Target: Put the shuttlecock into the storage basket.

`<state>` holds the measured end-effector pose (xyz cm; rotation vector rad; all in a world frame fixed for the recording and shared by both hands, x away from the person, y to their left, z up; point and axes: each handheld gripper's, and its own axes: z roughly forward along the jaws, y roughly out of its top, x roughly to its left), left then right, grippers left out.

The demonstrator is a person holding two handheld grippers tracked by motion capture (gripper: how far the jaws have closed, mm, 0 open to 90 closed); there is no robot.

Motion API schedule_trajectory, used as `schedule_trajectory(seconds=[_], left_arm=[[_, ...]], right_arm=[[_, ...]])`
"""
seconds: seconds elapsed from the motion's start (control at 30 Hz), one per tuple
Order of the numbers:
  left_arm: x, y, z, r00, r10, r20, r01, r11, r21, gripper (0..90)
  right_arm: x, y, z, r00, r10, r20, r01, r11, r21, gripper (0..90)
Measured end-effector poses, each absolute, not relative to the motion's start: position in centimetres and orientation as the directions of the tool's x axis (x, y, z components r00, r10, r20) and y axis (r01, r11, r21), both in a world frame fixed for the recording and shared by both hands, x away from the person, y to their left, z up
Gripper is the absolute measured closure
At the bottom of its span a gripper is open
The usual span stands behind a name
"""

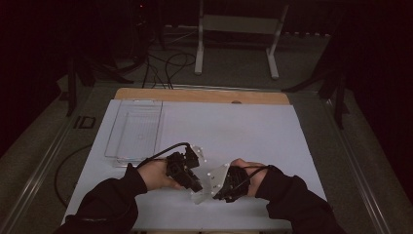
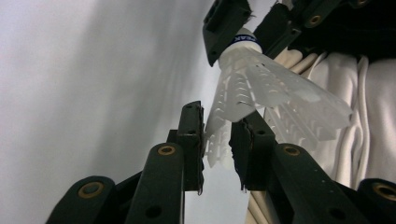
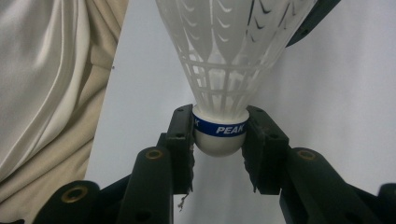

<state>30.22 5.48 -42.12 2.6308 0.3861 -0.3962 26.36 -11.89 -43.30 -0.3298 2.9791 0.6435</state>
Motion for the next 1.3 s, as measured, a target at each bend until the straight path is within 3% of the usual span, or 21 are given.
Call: schedule_trajectory(seconds=[0.1, 0.33, 0.9, 1.07, 1.3], left_arm=[[30.4, 5.5, -42.2, 0.916, 0.205, -0.344, 0.337, -0.859, 0.386, 84.9], [30.6, 5.4, -42.2, 0.922, 0.201, -0.332, 0.328, -0.862, 0.388, 89.4], [30.3, 5.0, -41.5, 0.921, 0.199, -0.334, 0.323, -0.871, 0.371, 90.0], [30.4, 5.0, -40.9, 0.925, 0.189, -0.33, 0.311, -0.875, 0.37, 90.0], [30.5, 5.5, -40.3, 0.928, 0.196, -0.316, 0.308, -0.882, 0.357, 90.0]], right_arm=[[26.4, -11.9, -43.4, -0.975, -0.191, -0.115, -0.221, 0.89, 0.399, 65.6], [26.5, -12.0, -43.4, -0.977, -0.179, -0.113, -0.209, 0.893, 0.398, 65.5], [26.4, -12.1, -43.5, -0.983, -0.136, -0.124, -0.176, 0.889, 0.422, 62.2], [26.4, -11.9, -43.5, -0.989, -0.097, -0.112, -0.137, 0.892, 0.431, 47.3], [26.7, -12.0, -43.8, -0.995, -0.041, -0.095, -0.079, 0.894, 0.44, 14.3]])
